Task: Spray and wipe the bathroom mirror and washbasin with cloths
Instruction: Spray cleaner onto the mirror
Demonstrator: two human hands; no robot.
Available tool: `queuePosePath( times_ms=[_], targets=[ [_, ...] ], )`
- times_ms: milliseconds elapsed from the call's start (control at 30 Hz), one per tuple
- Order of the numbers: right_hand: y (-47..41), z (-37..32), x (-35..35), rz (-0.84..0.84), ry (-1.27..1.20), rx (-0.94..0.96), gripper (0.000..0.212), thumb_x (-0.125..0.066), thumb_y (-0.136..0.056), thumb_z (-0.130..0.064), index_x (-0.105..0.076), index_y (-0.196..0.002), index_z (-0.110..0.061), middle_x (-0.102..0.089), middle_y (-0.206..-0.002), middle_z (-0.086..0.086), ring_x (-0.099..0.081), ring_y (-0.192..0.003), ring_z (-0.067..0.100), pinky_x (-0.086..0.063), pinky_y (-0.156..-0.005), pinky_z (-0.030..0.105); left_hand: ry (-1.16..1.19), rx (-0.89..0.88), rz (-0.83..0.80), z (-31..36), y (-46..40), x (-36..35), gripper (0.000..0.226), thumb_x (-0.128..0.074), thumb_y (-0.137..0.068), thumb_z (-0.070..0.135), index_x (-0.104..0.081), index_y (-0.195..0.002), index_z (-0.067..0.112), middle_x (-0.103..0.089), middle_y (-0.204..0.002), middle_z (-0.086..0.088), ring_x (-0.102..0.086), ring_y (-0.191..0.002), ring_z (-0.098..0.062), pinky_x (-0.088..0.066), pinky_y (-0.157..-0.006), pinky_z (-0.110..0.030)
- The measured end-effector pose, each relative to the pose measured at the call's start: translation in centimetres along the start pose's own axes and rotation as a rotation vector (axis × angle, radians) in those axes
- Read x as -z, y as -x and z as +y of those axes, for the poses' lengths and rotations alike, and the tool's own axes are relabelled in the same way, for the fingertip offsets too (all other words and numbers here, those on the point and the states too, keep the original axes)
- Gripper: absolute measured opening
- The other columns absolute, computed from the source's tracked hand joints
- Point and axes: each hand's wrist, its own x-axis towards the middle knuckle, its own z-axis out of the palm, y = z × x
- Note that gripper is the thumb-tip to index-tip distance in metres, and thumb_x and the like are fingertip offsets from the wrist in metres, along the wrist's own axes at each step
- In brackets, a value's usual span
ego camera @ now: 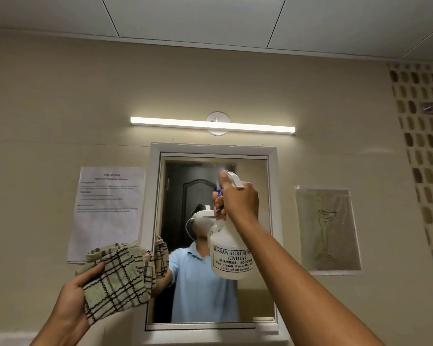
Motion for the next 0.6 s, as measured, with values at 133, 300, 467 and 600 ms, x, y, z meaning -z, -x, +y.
queuePosePath(
  times_ms=[133, 300, 467, 600],
  targets=[
    [0.8, -0.9, -2.4, -0.025, -0.035, 0.034, 0.055, -0.048, -0.091, -0.063, -0.069, -0.072, -0.015, -0.072, -0.070, 0.005, -0.072, -0.066, 0.026, -0.062, -0.065, 0.047, 0.002, 0.014, 0.057, 0.4, 0.4, 0.9, 0.047, -0.041, -0.098, 0.019, -0.080, -0.075, 0.006, -0.076, -0.087, -0.019, -0.074, -0.071, -0.033, -0.060, -0.059, -0.051],
    [2.1, -1.7, -4.3, -0.054, -0.037, 0.064, 0.049, -0.049, -0.095, -0.057, -0.065, -0.071, -0.018, -0.069, -0.072, 0.005, -0.070, -0.068, 0.023, -0.061, -0.071, 0.046, -0.002, 0.021, 0.108, 0.9, 1.1, 1.7, 0.038, -0.042, -0.098, 0.019, -0.075, -0.095, 0.000, -0.075, -0.089, -0.021, -0.074, -0.069, -0.033, -0.060, -0.054, -0.048],
    [3.5, -2.1, -5.6, -0.088, -0.004, 0.131, 0.051, -0.046, -0.098, -0.053, -0.064, -0.069, -0.015, -0.066, -0.069, 0.005, -0.069, -0.067, 0.023, -0.060, -0.071, 0.043, -0.006, 0.011, 0.160, 1.3, 1.7, 2.9, 0.034, -0.042, -0.098, 0.020, -0.066, -0.108, -0.001, -0.075, -0.090, -0.021, -0.074, -0.073, -0.034, -0.061, -0.060, -0.051],
    [4.8, -1.3, -6.7, -0.135, 0.001, 0.117, 0.050, -0.047, -0.098, -0.054, -0.061, -0.067, -0.018, -0.066, -0.064, 0.005, -0.069, -0.063, 0.024, -0.061, -0.070, 0.047, -0.001, 0.010, 0.167, 1.1, 1.5, 4.2, 0.042, -0.042, -0.097, 0.019, -0.079, -0.086, 0.001, -0.075, -0.092, -0.022, -0.074, -0.075, -0.035, -0.060, -0.063, -0.054]
  ],
)
